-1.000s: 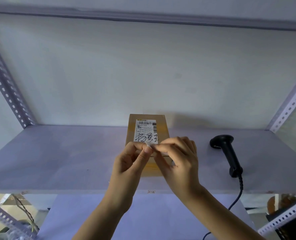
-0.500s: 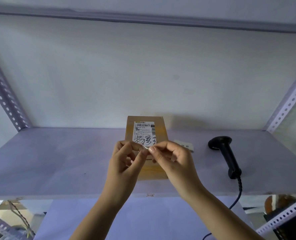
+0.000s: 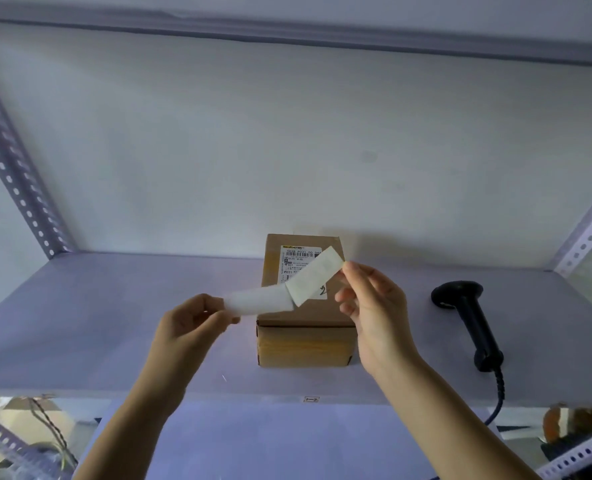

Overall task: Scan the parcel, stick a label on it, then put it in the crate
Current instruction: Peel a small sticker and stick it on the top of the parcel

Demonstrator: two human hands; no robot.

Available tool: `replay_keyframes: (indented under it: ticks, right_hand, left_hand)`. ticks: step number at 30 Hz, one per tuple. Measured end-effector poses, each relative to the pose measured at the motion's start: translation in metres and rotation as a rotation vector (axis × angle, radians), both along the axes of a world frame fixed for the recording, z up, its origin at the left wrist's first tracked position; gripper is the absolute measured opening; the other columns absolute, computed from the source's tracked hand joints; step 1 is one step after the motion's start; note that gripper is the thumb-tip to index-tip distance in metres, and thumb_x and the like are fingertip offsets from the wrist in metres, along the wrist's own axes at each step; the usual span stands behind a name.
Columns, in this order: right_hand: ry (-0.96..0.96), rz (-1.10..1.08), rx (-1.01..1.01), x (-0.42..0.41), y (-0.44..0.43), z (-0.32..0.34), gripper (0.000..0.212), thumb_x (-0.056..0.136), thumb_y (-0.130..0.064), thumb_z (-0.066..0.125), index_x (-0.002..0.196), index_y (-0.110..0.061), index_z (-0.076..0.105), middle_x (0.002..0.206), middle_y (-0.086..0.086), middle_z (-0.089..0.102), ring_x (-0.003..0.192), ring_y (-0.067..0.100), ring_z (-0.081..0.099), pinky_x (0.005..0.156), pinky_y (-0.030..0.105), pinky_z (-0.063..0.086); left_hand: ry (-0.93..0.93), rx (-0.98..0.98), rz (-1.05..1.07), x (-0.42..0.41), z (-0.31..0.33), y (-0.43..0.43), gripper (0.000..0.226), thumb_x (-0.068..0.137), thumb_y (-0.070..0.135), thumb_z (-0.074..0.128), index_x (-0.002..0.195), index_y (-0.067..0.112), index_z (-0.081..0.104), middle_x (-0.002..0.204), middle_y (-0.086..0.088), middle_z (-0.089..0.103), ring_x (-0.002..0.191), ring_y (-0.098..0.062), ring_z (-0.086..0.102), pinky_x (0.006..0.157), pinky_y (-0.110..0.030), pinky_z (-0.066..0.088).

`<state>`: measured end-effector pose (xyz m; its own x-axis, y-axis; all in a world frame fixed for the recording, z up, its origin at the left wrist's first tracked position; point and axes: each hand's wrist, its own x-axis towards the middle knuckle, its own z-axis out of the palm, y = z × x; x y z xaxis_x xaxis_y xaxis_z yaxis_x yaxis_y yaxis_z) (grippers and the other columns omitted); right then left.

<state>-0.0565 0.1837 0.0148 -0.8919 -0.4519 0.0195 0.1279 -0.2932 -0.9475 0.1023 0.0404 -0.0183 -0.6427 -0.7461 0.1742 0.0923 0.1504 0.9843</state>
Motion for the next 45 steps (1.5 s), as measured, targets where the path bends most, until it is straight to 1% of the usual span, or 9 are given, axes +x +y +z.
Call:
replay_keyframes:
  ticks: [4, 10, 16, 23, 28, 31, 33, 38, 45]
  right_hand:
    - [-0.006, -0.038, -0.018, -0.005, -0.006, -0.002, 0.03, 0.09, -0.017, 0.065, 0.063, -0.026, 0.072, 0.061, -0.01, 0.069, 0.048, 0.004, 0.053, 0.056, 0.024, 0.039]
    - [0.027, -0.025, -0.008, -0.005, -0.008, -0.01, 0.023, 0.09, -0.013, 0.064, 0.071, -0.023, 0.071, 0.058, -0.009, 0.066, 0.049, 0.009, 0.051, 0.053, 0.023, 0.039]
    - [0.072, -0.002, 0.012, -0.005, -0.008, -0.013, 0.022, 0.089, -0.017, 0.066, 0.07, -0.024, 0.073, 0.054, -0.005, 0.062, 0.05, 0.01, 0.05, 0.051, 0.02, 0.041]
    - [0.107, 0.015, 0.014, -0.004, -0.003, -0.017, 0.022, 0.089, -0.017, 0.065, 0.069, -0.024, 0.072, 0.054, -0.005, 0.063, 0.048, 0.007, 0.05, 0.047, 0.016, 0.042]
    - [0.22, -0.02, 0.003, -0.002, -0.002, -0.015, 0.017, 0.09, -0.015, 0.064, 0.075, -0.02, 0.069, 0.056, -0.009, 0.065, 0.049, 0.003, 0.052, 0.048, 0.013, 0.042]
    - [0.432, -0.091, 0.049, 0.006, -0.007, -0.017, 0.013, 0.089, -0.017, 0.065, 0.078, -0.023, 0.069, 0.066, -0.013, 0.068, 0.06, -0.001, 0.058, 0.057, 0.01, 0.045]
    - [0.642, -0.183, 0.12, 0.013, -0.007, -0.021, 0.007, 0.087, -0.026, 0.065, 0.08, -0.027, 0.068, 0.073, -0.015, 0.068, 0.068, 0.003, 0.059, 0.063, 0.015, 0.046]
    - [1.335, -0.474, 0.287, 0.016, -0.001, -0.035, 0.013, 0.086, -0.025, 0.068, 0.082, -0.014, 0.074, 0.083, -0.007, 0.074, 0.078, 0.018, 0.064, 0.07, 0.037, 0.048]
    - [1.508, -0.435, 0.411, 0.009, 0.002, -0.037, 0.02, 0.091, -0.029, 0.061, 0.088, -0.015, 0.075, 0.099, -0.004, 0.074, 0.087, 0.02, 0.062, 0.076, 0.039, 0.046]
  left_hand:
    - [-0.125, -0.009, 0.094, 0.025, -0.022, -0.043, 0.023, 0.061, 0.029, 0.065, 0.069, 0.008, 0.066, 0.065, 0.001, 0.074, 0.08, -0.026, 0.063, 0.079, -0.039, 0.045]
    - [-0.46, 0.046, 0.081, 0.046, -0.069, -0.096, 0.019, 0.09, -0.002, 0.06, 0.074, -0.003, 0.067, 0.075, -0.015, 0.076, 0.074, -0.026, 0.069, 0.069, -0.029, 0.049]
    - [-0.707, -0.253, 0.291, 0.051, -0.095, -0.109, 0.023, 0.082, 0.013, 0.074, 0.06, 0.017, 0.067, 0.057, 0.003, 0.065, 0.052, -0.017, 0.053, 0.053, -0.026, 0.037]
    - [-0.758, -0.364, 0.455, 0.05, -0.086, -0.108, 0.005, 0.086, 0.012, 0.069, 0.082, 0.009, 0.068, 0.095, -0.016, 0.073, 0.07, -0.027, 0.058, 0.067, -0.032, 0.038]
    - [-0.425, -0.419, 0.522, 0.033, -0.019, -0.061, 0.013, 0.088, 0.01, 0.064, 0.081, 0.021, 0.065, 0.08, -0.008, 0.072, 0.063, -0.023, 0.06, 0.061, -0.021, 0.045]
    - [-0.171, -0.29, 0.171, 0.005, 0.03, -0.002, 0.011, 0.083, 0.024, 0.059, 0.077, 0.023, 0.068, 0.078, 0.005, 0.075, 0.062, -0.008, 0.069, 0.058, -0.015, 0.049]
    - [-0.136, -0.205, -0.026, -0.014, 0.041, 0.031, 0.014, 0.088, 0.026, 0.061, 0.081, 0.023, 0.073, 0.082, 0.007, 0.078, 0.065, -0.009, 0.073, 0.059, -0.017, 0.054]
    - [-0.041, -0.007, 0.019, -0.038, 0.035, 0.062, 0.029, 0.093, 0.023, 0.058, 0.075, 0.017, 0.08, 0.072, -0.001, 0.079, 0.067, -0.015, 0.075, 0.059, -0.025, 0.056]
    - [0.051, 0.1, -0.014, -0.056, 0.03, 0.062, 0.026, 0.09, 0.02, 0.066, 0.066, 0.013, 0.075, 0.053, 0.004, 0.066, 0.05, -0.004, 0.059, 0.052, -0.013, 0.049]
